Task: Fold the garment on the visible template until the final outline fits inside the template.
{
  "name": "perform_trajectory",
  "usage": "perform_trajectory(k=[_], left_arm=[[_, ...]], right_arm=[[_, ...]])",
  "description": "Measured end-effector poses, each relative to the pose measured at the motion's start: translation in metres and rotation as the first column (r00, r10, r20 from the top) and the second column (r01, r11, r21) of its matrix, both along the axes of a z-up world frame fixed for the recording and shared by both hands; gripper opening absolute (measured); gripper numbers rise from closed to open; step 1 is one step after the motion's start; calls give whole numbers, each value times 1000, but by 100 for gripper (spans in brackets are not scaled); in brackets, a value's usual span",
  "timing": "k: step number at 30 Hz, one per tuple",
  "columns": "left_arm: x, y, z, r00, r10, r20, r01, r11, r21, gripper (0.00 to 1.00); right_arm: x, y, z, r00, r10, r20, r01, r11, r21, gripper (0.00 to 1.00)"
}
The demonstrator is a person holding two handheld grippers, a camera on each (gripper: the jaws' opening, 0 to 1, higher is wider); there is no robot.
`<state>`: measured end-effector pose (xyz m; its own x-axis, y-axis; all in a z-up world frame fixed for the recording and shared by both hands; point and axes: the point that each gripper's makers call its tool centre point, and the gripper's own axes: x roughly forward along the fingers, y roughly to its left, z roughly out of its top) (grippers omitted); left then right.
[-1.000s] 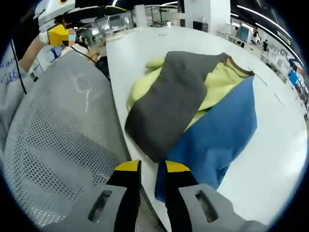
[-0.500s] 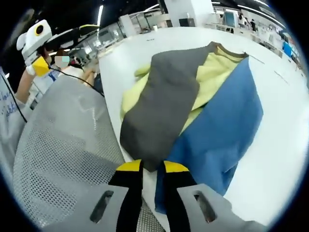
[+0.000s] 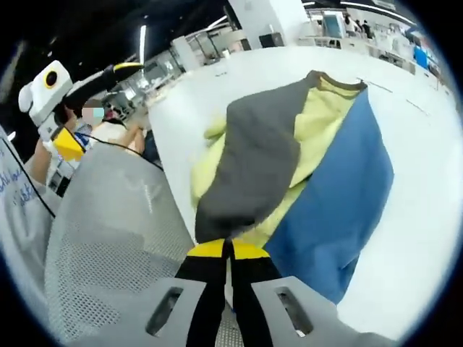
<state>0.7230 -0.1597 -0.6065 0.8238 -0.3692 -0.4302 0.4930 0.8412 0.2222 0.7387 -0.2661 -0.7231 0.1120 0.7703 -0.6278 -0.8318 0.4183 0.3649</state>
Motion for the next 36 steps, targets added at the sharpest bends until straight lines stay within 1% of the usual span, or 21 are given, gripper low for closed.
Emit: perform_trajectory(k=[2, 4, 6, 8, 11, 13, 16, 17, 19, 20, 23, 26, 29, 31, 33, 36], left_arm=[[-1, -4, 1, 1000, -7, 6, 7, 1000, -5, 88], [-2, -9, 0, 1000, -19, -2, 19, 1000, -16, 88], [-4, -17, -4, 999, -44, -10, 44, 999, 1, 86], [-5, -21, -5, 999, -53, 1, 53, 998, 19, 84], [-6, -28, -7, 998, -64, 0, 64, 998, 28, 75], [-6, -35, -6, 997, -76, 15, 76, 997, 34, 72], [-6, -39, -10, 997, -79, 18, 77, 995, 69, 61], [-4, -39, -12, 996, -81, 20, 79, 993, 89, 59], [-3, -39, -15, 997, -78, 13, 77, 993, 94, 56], [-2, -37, -19, 998, -69, -2, 69, 992, 109, 51], [3, -28, -18, 998, -44, 40, 37, 985, 169, 40], [2, -27, -19, 999, -41, 36, 34, 985, 167, 28], [2, -26, -22, 999, -43, 31, 36, 981, 189, 22], [3, -24, -22, 998, -46, 43, 36, 973, 227, 16], [5, -22, -21, 997, -52, 62, 34, 964, 262, 14], [5, -23, -18, 997, -51, 63, 34, 968, 247, 7]], right_arm=[[6, 10, 19, 999, -29, 17, 28, 998, 60, 2], [10, 19, 37, 998, -45, 44, 40, 993, 107, 2], [13, 27, 52, 996, -63, 57, 55, 988, 142, 2], [14, 36, 65, 995, -71, 66, 58, 982, 179, 2], [11, 49, 84, 995, -69, 77, 50, 972, 228, 2], [9, 55, 90, 994, -63, 89, 40, 970, 238, 2], [4, 63, 98, 992, -49, 114, 19, 968, 250, 2], [1, 65, 101, 992, -44, 118, 13, 966, 257, 2], [-2, 68, 104, 991, -43, 123, 9, 965, 263, 2], [-3, 69, 106, 992, -43, 122, 8, 963, 270, 2], [-6, 71, 113, 991, -54, 119, 16, 955, 295, 2], [-7, 71, 118, 990, -68, 125, 26, 950, 310, 2], [-7, 72, 121, 989, -80, 126, 36, 947, 320, 2], [-9, 74, 122, 988, -80, 134, 34, 948, 316, 2], [-10, 74, 121, 986, -79, 147, 30, 950, 311, 2], [-12, 76, 121, 987, -80, 136, 32, 947, 321, 2]])
